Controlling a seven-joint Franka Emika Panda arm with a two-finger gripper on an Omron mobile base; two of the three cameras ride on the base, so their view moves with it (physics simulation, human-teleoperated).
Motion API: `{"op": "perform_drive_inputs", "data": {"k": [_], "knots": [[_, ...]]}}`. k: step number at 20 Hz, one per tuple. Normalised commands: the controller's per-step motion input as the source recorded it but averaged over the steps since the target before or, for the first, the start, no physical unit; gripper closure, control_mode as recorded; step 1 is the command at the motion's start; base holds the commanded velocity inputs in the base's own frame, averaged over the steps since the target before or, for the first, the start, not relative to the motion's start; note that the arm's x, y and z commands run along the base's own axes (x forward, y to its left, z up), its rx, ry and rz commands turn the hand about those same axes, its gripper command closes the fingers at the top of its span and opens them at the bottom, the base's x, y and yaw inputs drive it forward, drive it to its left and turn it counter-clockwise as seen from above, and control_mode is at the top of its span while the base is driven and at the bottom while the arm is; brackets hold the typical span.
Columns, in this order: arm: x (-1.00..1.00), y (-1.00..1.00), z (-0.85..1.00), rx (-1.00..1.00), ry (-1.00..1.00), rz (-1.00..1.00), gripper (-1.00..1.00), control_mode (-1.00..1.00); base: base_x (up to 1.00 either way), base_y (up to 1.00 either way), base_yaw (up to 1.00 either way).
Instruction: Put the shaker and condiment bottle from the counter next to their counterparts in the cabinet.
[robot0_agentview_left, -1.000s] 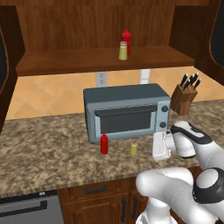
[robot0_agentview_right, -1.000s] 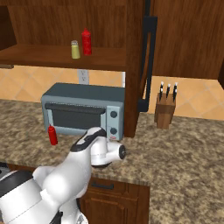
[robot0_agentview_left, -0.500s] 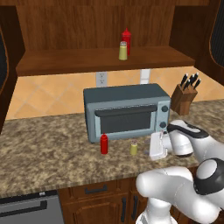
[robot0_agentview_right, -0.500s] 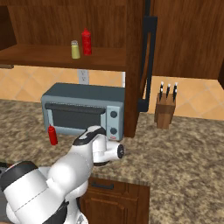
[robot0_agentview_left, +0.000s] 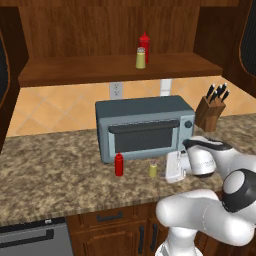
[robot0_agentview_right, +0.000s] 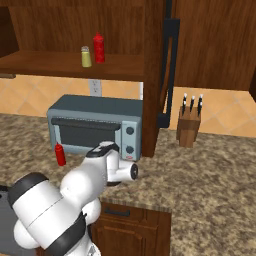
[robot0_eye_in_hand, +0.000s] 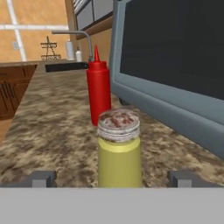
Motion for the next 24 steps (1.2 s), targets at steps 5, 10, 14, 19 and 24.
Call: {"op": "perform_drive_inputs", "data": {"k": [5,10,14,19,24], "knots": [[0.0,0.34,-0.13,0.0,0.0,-0.02,-1.0,-1.0,0.0,0.0,0.0],[0.0,0.35,-0.13,0.0,0.0,-0.02,-1.0,-1.0,0.0,0.0,0.0],[0.0,0.28,-0.12,0.0,0.0,-0.02,-1.0,-1.0,0.0,0.0,0.0],[0.03,0.1,-0.04,0.0,0.01,-0.01,1.0,-1.0,0.0,0.0,0.0],[0.0,0.0,0.07,0.0,0.03,0.0,1.0,-1.0,0.0,0.0,0.0]]}}
